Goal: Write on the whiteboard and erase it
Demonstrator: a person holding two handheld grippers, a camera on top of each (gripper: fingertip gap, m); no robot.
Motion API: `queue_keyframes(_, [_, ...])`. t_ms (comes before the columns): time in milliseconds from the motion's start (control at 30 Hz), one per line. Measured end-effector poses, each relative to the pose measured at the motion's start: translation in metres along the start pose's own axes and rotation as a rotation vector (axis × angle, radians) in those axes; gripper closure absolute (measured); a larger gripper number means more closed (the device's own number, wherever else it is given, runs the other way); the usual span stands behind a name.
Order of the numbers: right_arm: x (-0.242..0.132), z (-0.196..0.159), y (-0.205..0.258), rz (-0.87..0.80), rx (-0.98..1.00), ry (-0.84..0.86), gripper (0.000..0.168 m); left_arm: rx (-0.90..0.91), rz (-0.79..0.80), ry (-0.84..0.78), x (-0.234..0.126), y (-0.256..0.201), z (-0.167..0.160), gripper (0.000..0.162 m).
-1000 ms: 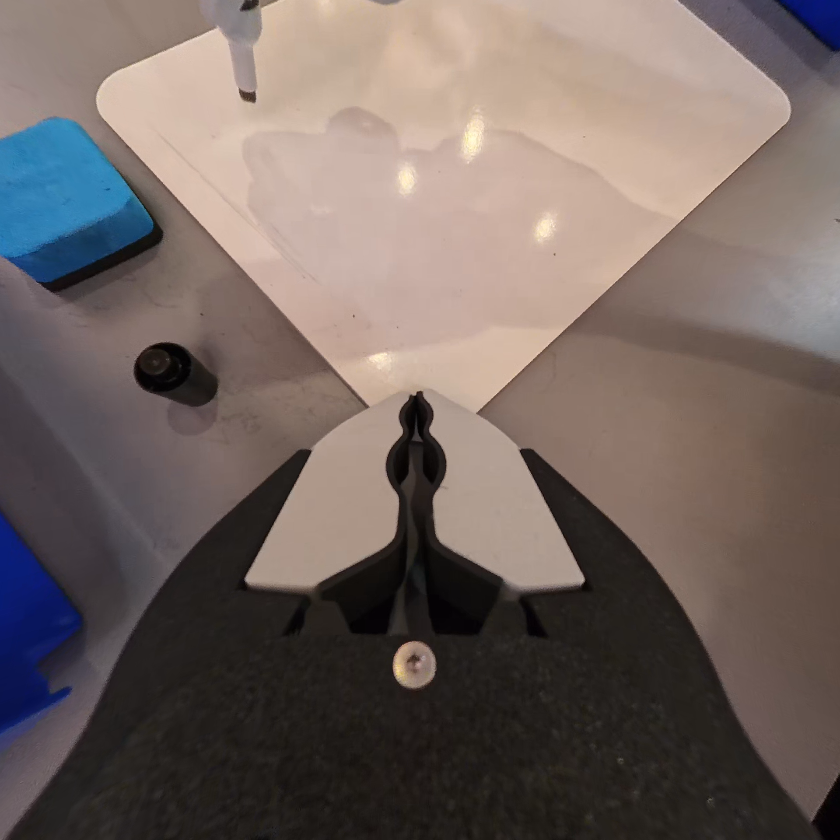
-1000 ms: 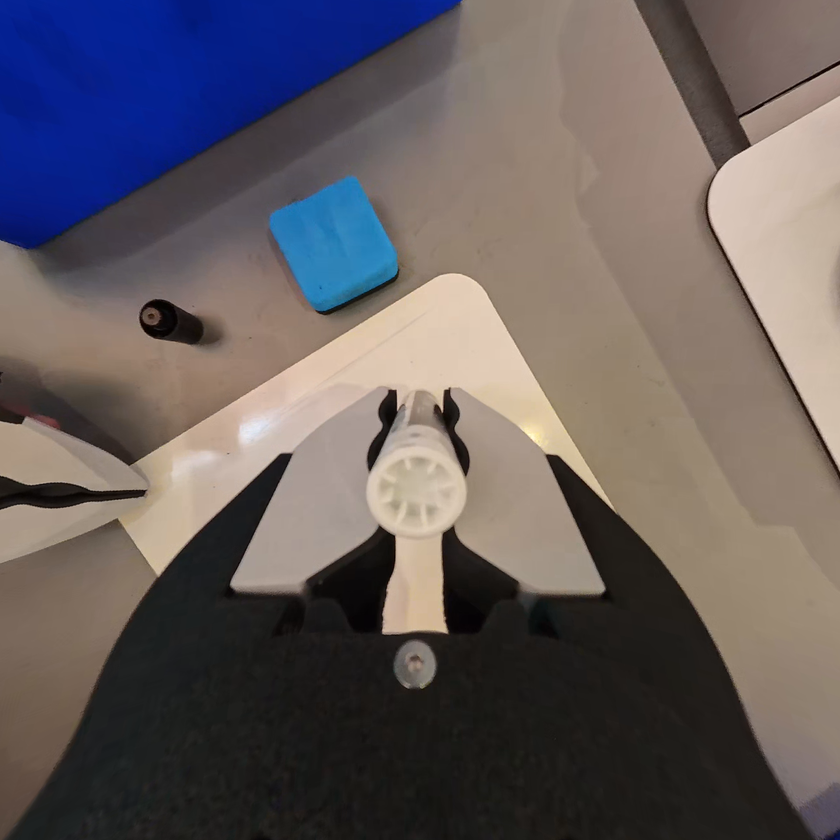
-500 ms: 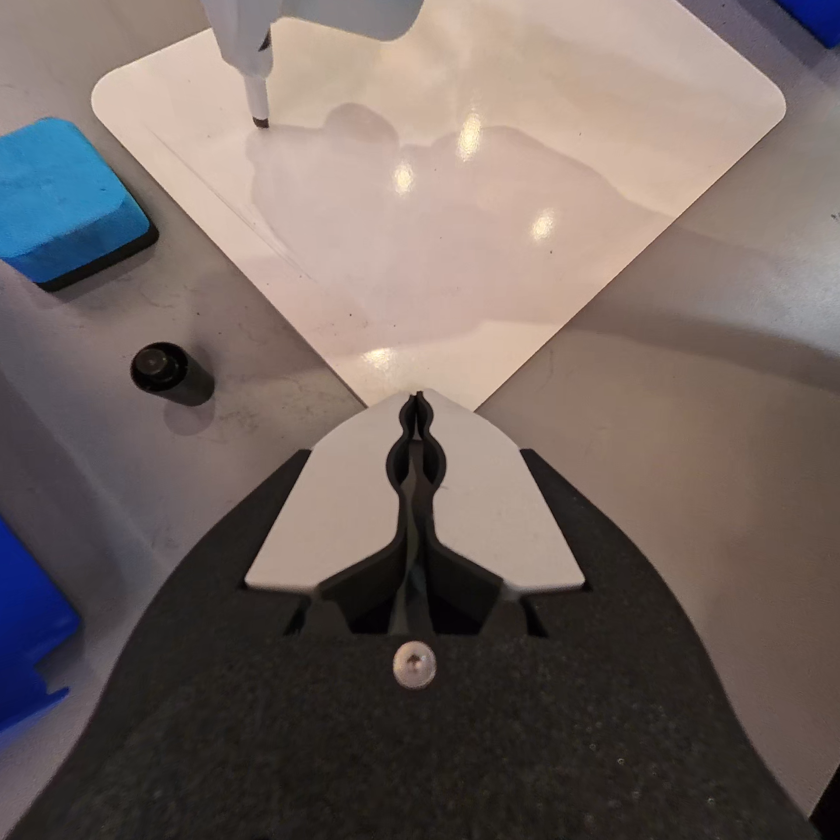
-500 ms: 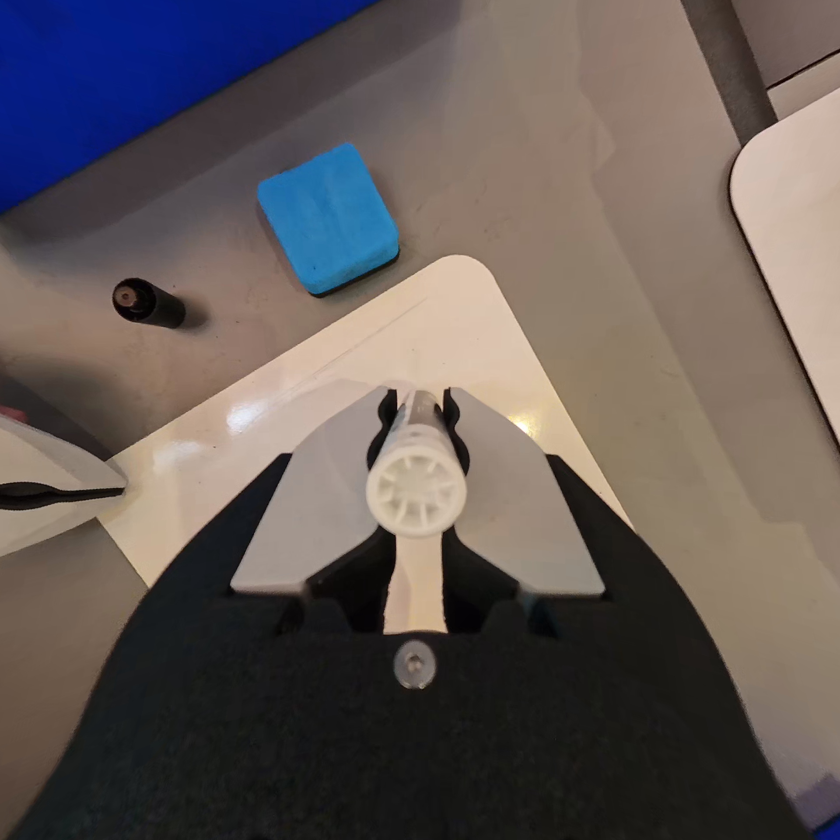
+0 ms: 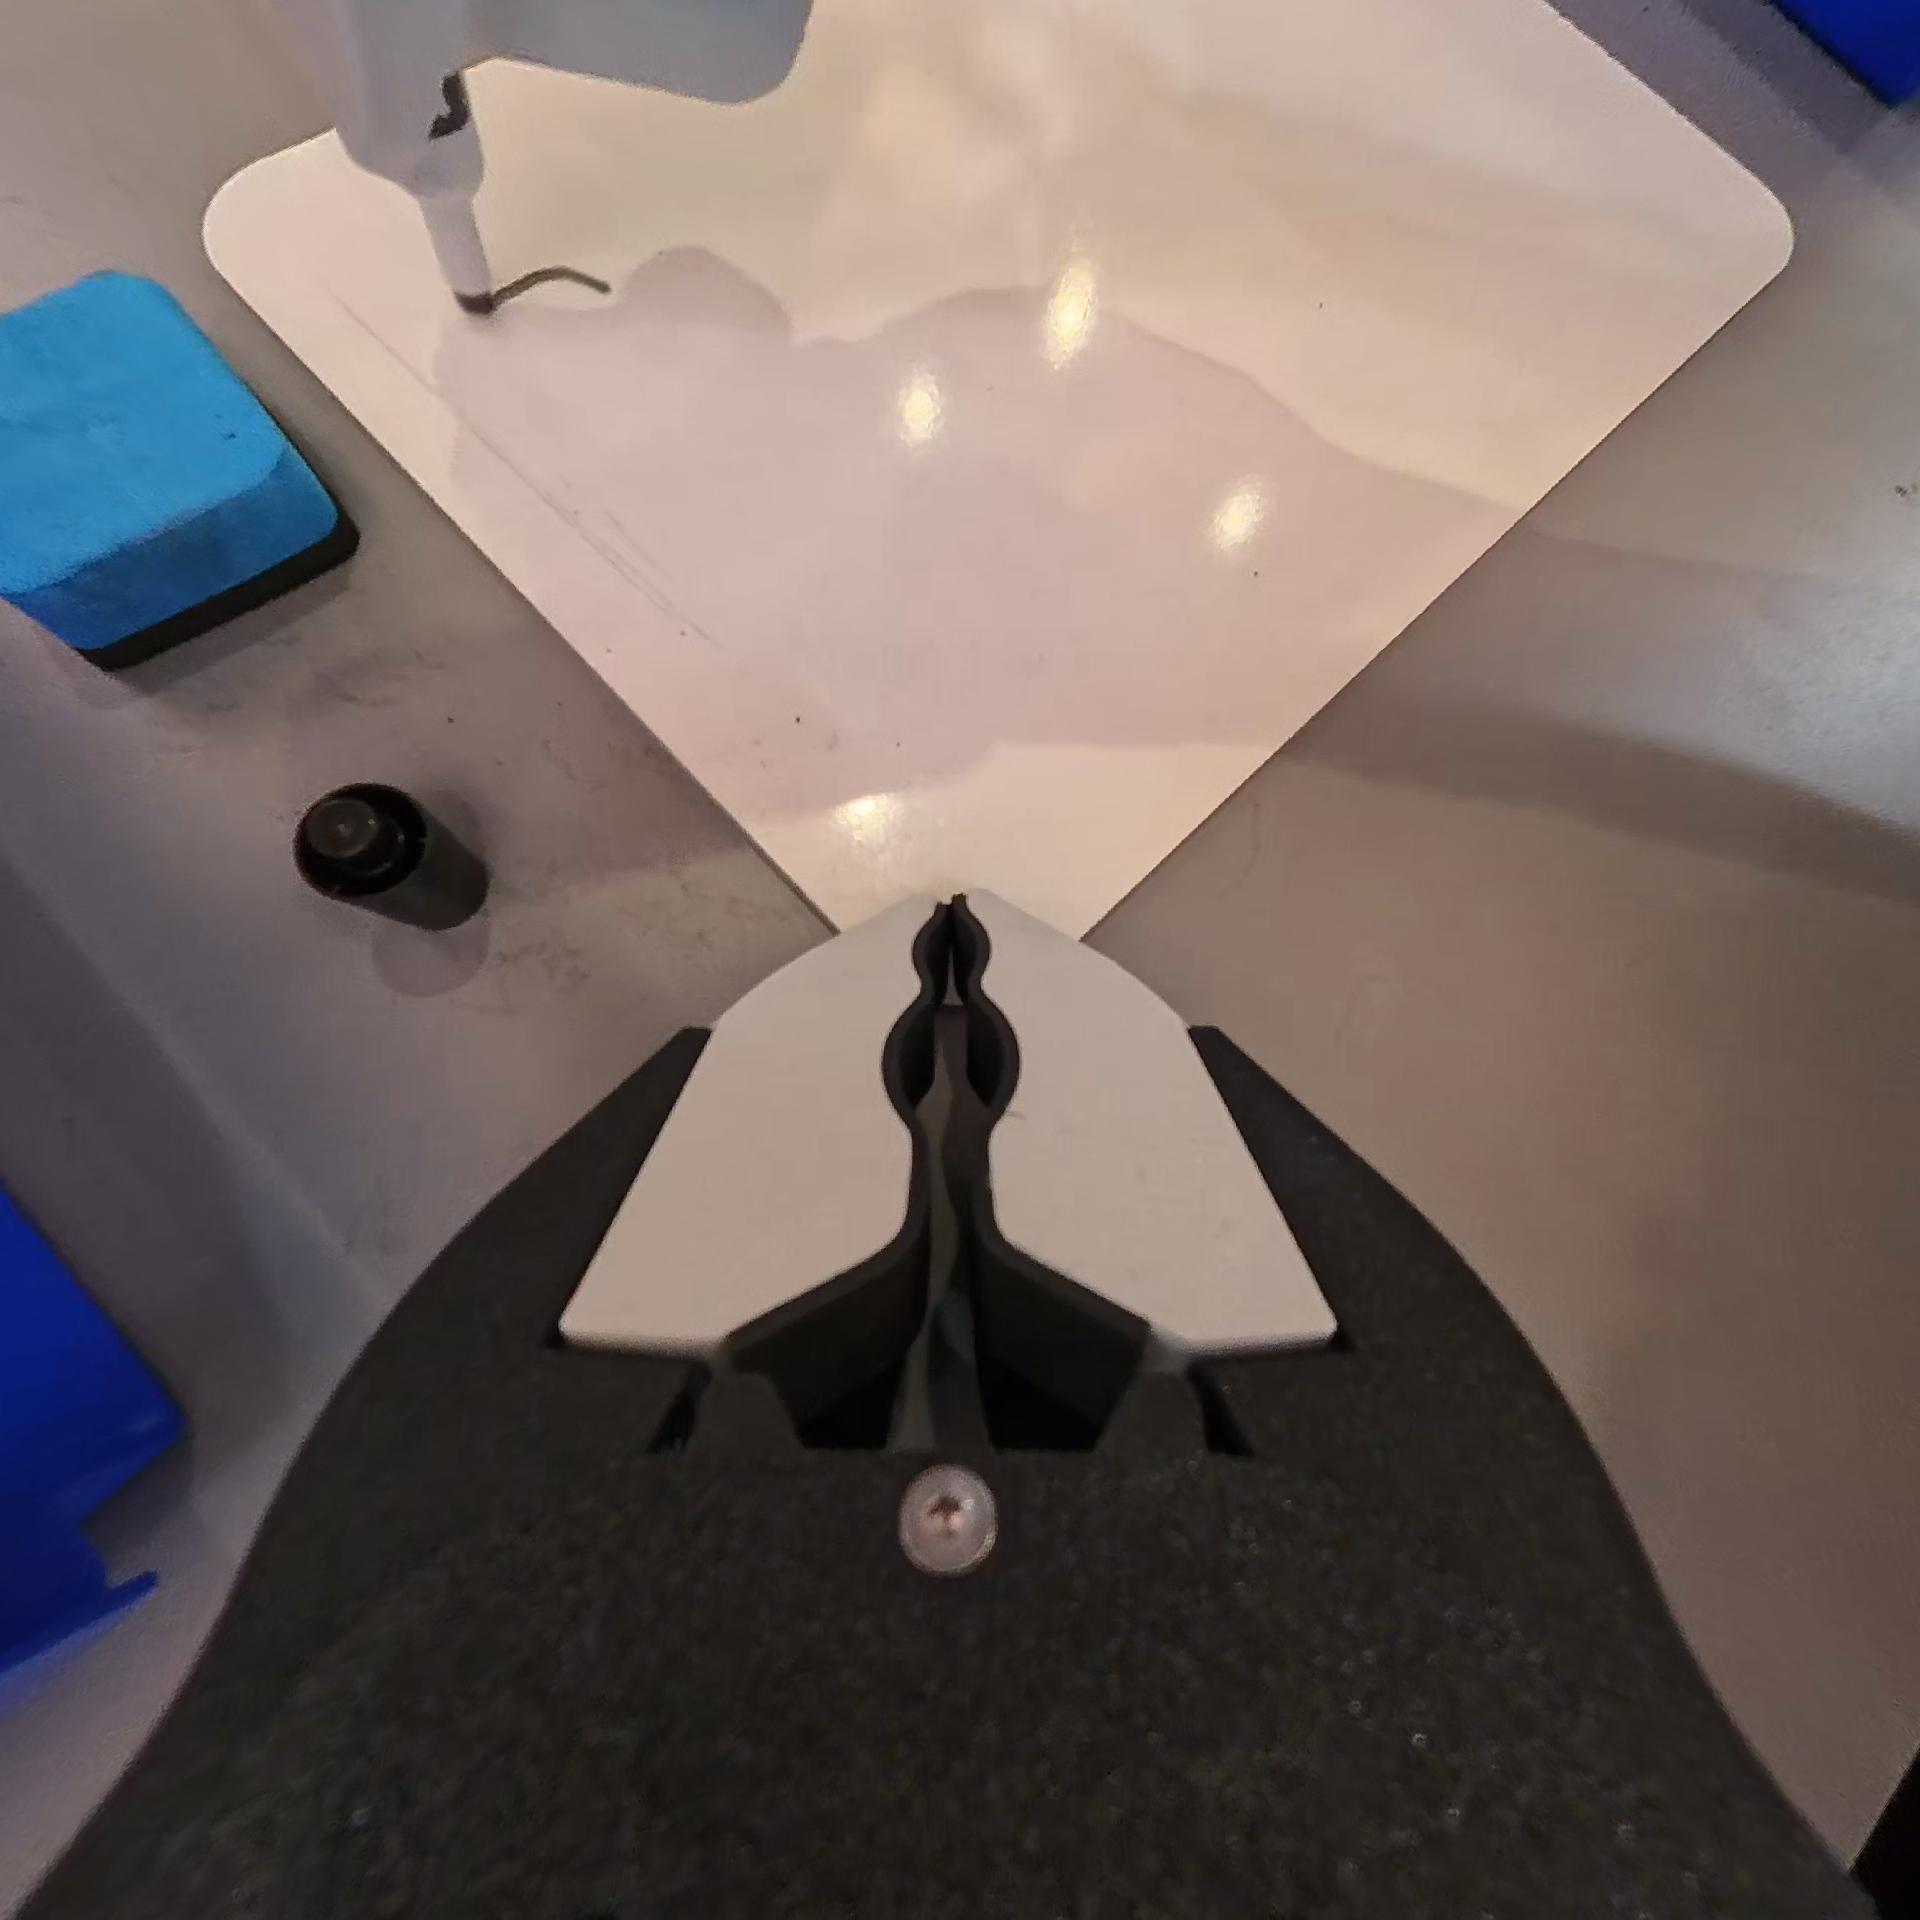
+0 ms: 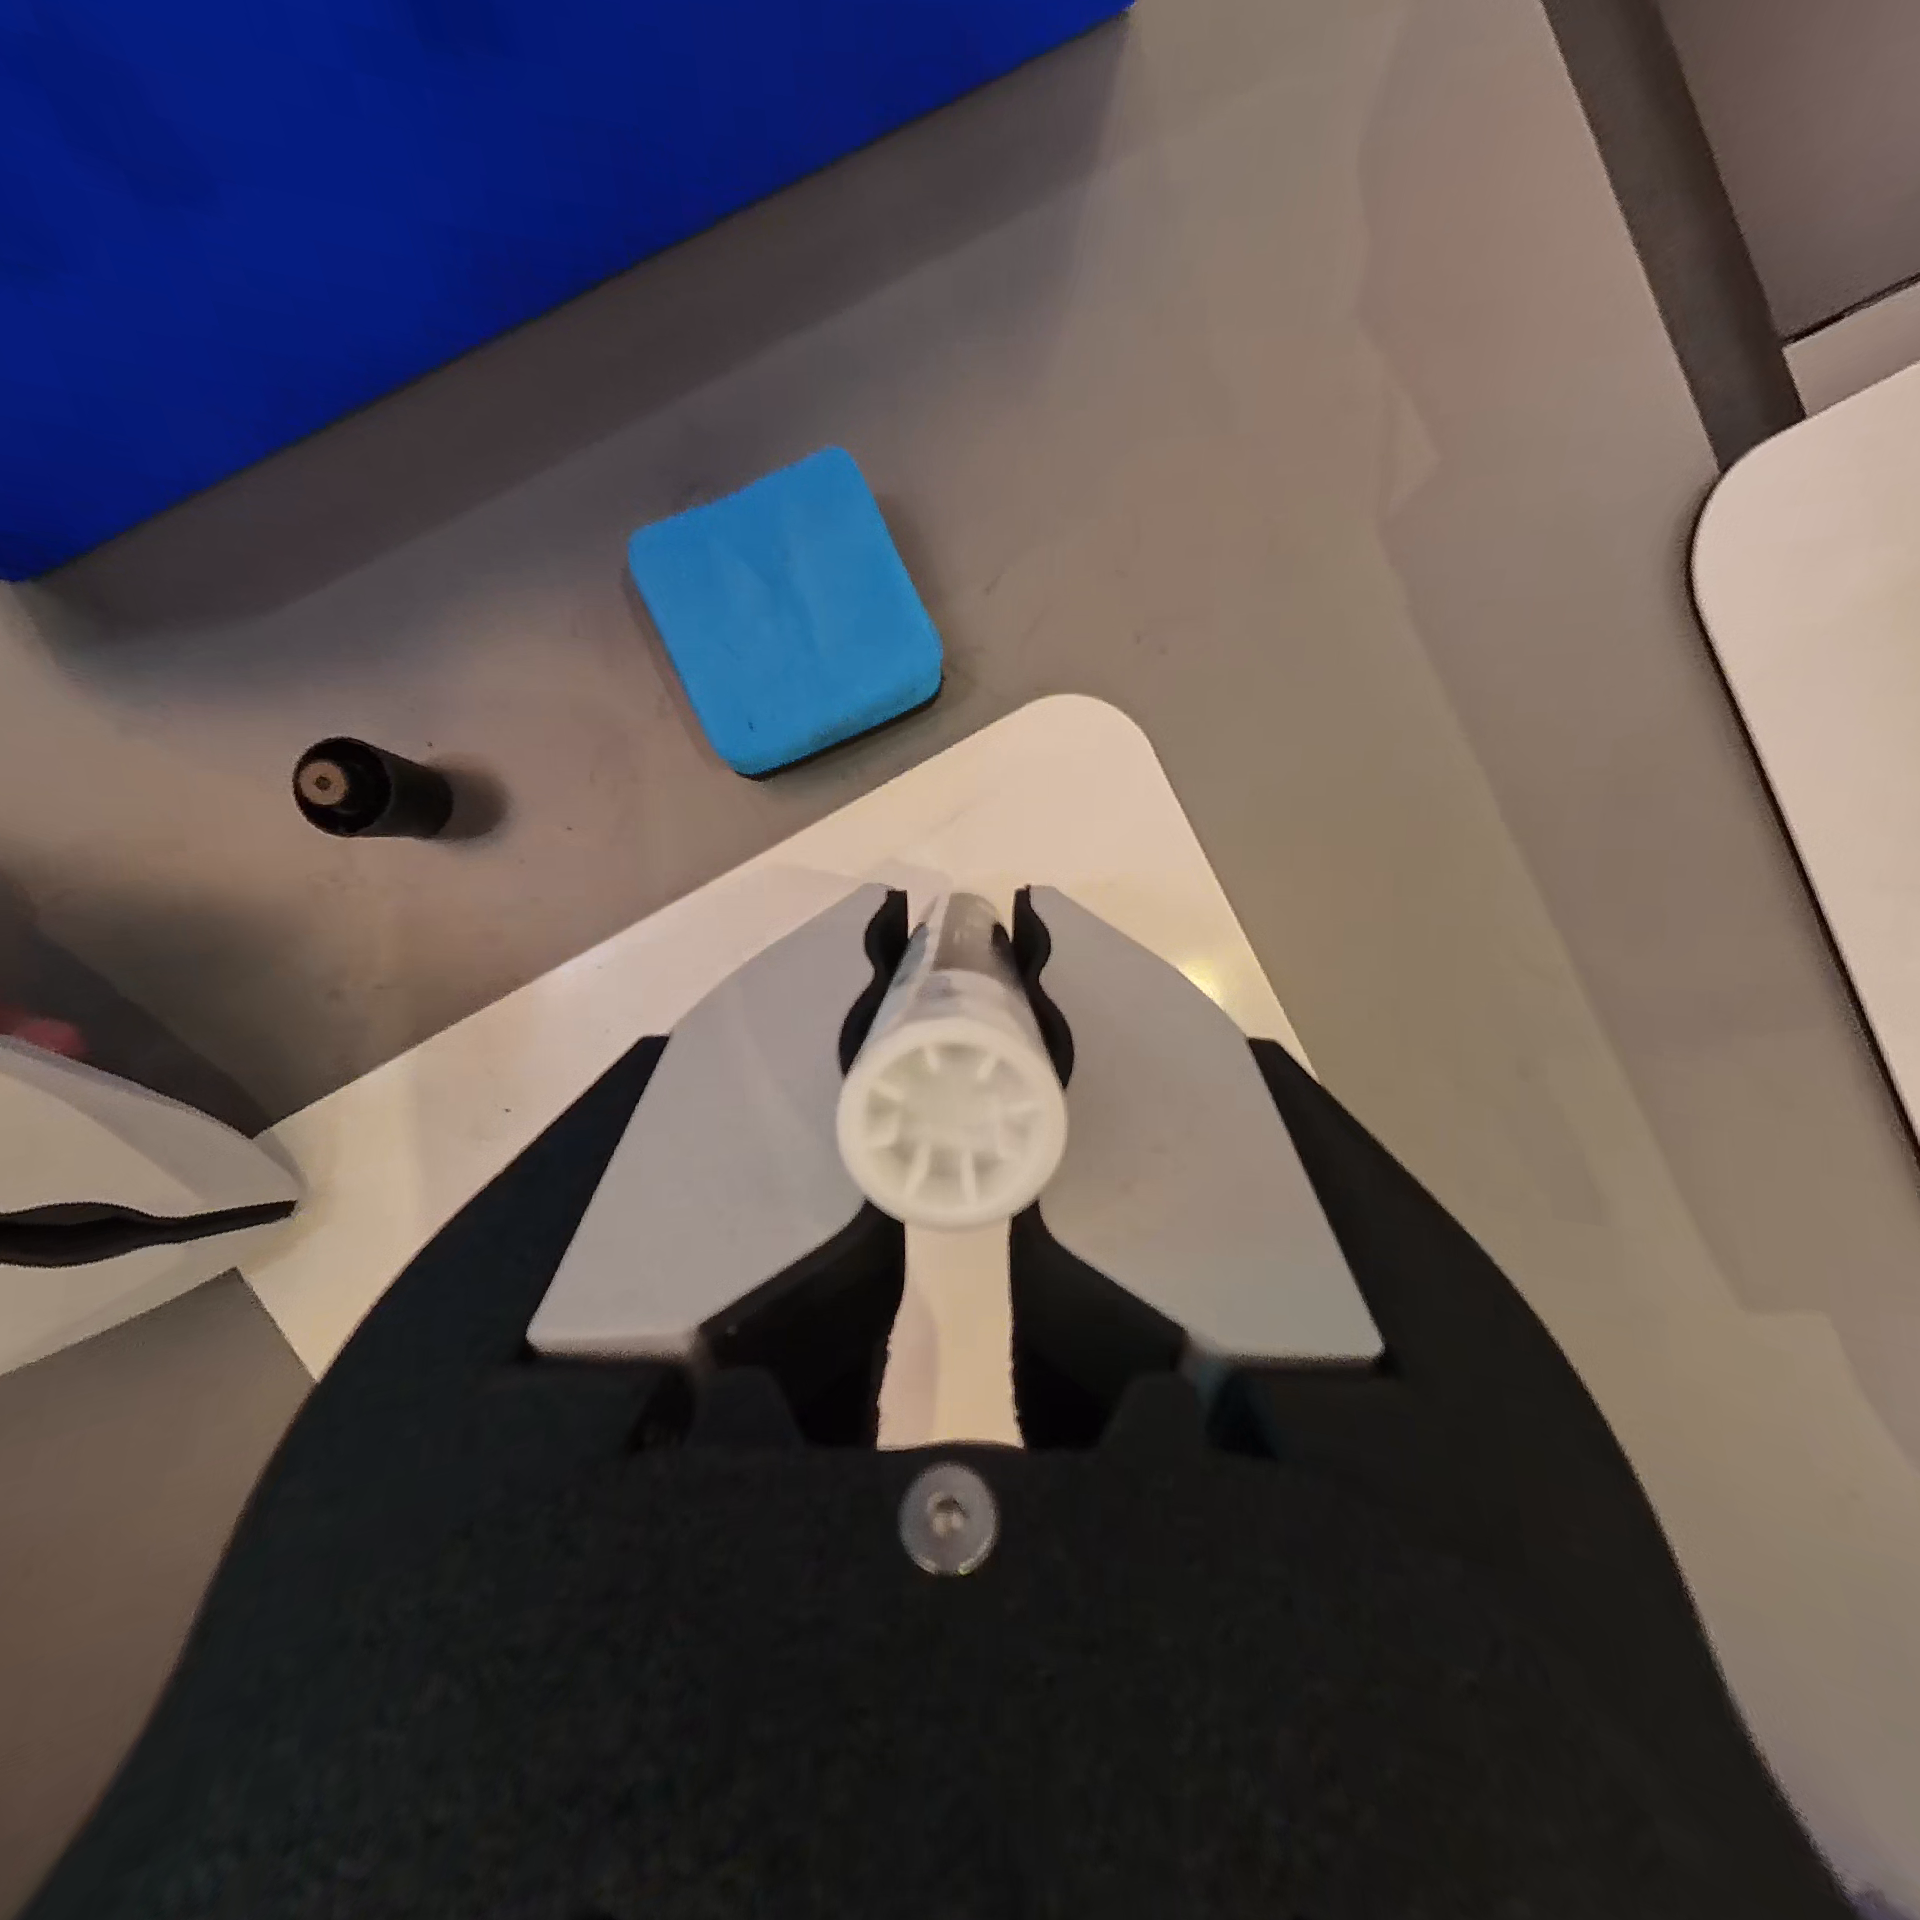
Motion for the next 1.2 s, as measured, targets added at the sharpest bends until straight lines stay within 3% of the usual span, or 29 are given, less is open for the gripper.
queue_keyframes(400, [-0.002,0.001,0.032,0.048,-0.045,-0.008,0.148,0.001,0.005,-0.001,0.000,0.000,0.000,0.162])
queue_keyframes(1200, [-0.025,-0.066,0.059,0.052,0.011,-0.003,0.149,0.002,0.011,-0.002,0.000,0.000,0.000,0.162])
Point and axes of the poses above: each gripper's, where its closed fingertips meet, x out along the fingers, z out of its top, y = z × x across the jaws, the point moved 1 cm from there along -x, back along the fingers, and after that the axes turned 13 degrees about y, right-handed, at the moved point
